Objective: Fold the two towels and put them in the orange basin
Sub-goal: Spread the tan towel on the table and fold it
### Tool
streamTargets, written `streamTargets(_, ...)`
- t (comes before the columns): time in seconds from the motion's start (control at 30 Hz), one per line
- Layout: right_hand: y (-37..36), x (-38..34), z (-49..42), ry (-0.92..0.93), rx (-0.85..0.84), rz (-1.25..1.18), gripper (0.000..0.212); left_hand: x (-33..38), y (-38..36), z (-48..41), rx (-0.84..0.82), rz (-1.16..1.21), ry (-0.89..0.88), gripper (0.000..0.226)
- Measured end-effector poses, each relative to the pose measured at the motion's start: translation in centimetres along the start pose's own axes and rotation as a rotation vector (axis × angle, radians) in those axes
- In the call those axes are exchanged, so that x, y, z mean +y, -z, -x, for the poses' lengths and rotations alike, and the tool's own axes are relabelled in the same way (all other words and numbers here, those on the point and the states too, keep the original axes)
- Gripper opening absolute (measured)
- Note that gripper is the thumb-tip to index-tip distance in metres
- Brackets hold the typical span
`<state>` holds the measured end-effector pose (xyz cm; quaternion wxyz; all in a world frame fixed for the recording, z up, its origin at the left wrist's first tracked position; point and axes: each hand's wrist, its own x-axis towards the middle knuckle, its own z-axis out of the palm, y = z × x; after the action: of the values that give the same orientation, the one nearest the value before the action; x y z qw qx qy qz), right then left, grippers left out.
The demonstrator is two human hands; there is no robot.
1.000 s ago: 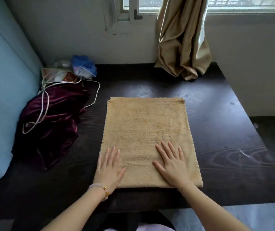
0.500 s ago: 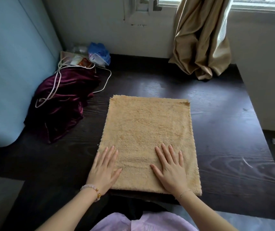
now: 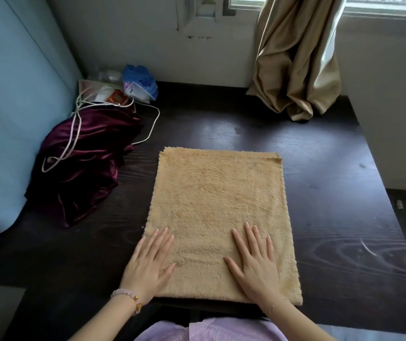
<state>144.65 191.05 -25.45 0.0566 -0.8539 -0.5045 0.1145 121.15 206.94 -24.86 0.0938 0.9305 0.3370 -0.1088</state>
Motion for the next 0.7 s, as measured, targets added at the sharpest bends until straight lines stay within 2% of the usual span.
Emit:
streamTargets(0.13, 0.9, 0.0, 0.2, 0.038, 0.056, -0.036, 0.063, -0.4, 0.8, -0.2, 0.086, 0.11, -0.042, 0.055)
streamTargets(0.23, 3.6, 0.6, -3.1, 0.012, 0.184, -0.135, 0.06, -1.1, 3.7, -2.7, 0.21, 0.277, -0.047, 0.046)
streamTargets(0.33, 6.3, 2.5, -8.9, -0.011, 0.271, -0.167, 0.039, -1.7, 7.1, -7.9, 0.271, 0.327, -0.023, 0.031)
streamTargets(0.4, 7.4, 3.9, -12.7, -0.064, 0.264, -0.198, 0.024, -2.1, 8.7, -11.7, 0.233, 0.319, 0.005, 0.028)
streamTargets(0.47, 8.2, 5.2, -15.9, -0.116, 0.238, -0.196, 0.025, -2.8, 9.7, -15.3, 0.225, 0.301, 0.029, 0.029)
streamTargets(0.57, 9.0, 6.6, -19.6, -0.097, 0.21, -0.145, 0.028, -3.7, 11.0, -19.5, 0.245, 0.25, 0.039, 0.03)
streamTargets(0.7, 9.2, 7.9, -22.3, -0.104, 0.137, -0.135, 0.03, -4.8, 11.8, -22.9, 0.177, 0.166, 0.083, 0.036)
